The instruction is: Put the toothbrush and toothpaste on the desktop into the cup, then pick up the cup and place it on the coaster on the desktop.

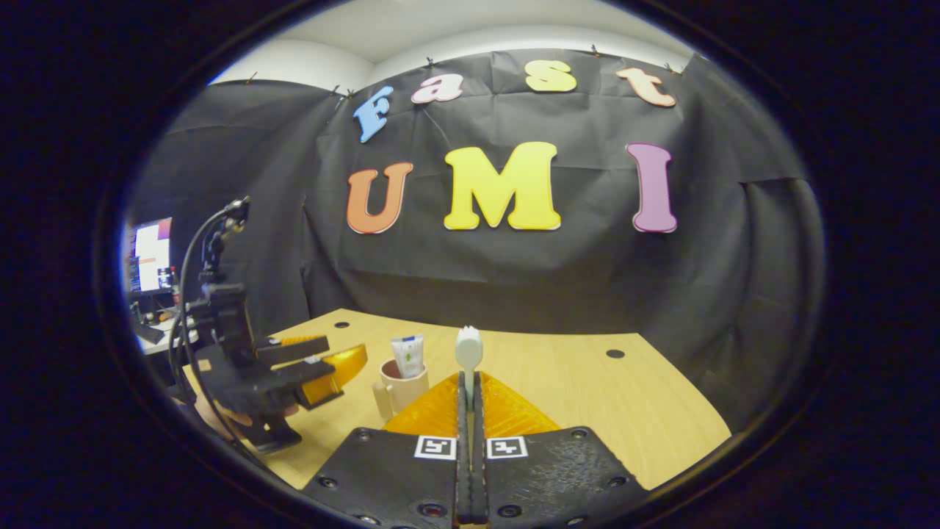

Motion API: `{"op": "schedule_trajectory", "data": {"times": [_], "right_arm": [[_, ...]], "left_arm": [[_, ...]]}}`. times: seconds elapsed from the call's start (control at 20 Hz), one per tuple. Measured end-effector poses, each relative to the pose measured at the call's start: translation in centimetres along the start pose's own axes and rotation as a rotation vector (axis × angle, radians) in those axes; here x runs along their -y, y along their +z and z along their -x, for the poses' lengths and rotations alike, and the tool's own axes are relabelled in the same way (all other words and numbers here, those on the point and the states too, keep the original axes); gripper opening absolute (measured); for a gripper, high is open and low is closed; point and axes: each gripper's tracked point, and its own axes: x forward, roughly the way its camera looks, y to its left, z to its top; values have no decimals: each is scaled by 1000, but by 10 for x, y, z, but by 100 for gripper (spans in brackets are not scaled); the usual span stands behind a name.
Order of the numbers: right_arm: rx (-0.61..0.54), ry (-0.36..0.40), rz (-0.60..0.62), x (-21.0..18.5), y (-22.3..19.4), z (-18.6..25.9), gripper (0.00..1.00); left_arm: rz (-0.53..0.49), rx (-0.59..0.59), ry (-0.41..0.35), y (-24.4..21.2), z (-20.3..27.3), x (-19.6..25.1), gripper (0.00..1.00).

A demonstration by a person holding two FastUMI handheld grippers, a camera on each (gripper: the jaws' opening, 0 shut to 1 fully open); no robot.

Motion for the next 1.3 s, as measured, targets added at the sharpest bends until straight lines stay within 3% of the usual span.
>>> {"op": "schedule_trajectory", "data": {"times": [0.3,0.5,0.9,1.3], "right_arm": [[71,32,-21,-41,82,-59,1],[82,40,-12,-72,107,-103,0],[46,66,-54,-110,76,-165,1],[5,55,-50,-112,58,-174,2]], "left_arm": [[-1,-15,22,-19,19,-23,97],[15,-36,30,-28,25,-35,97],[46,-53,49,-45,25,-60,98],[79,-74,43,-56,23,-63,97]]}}
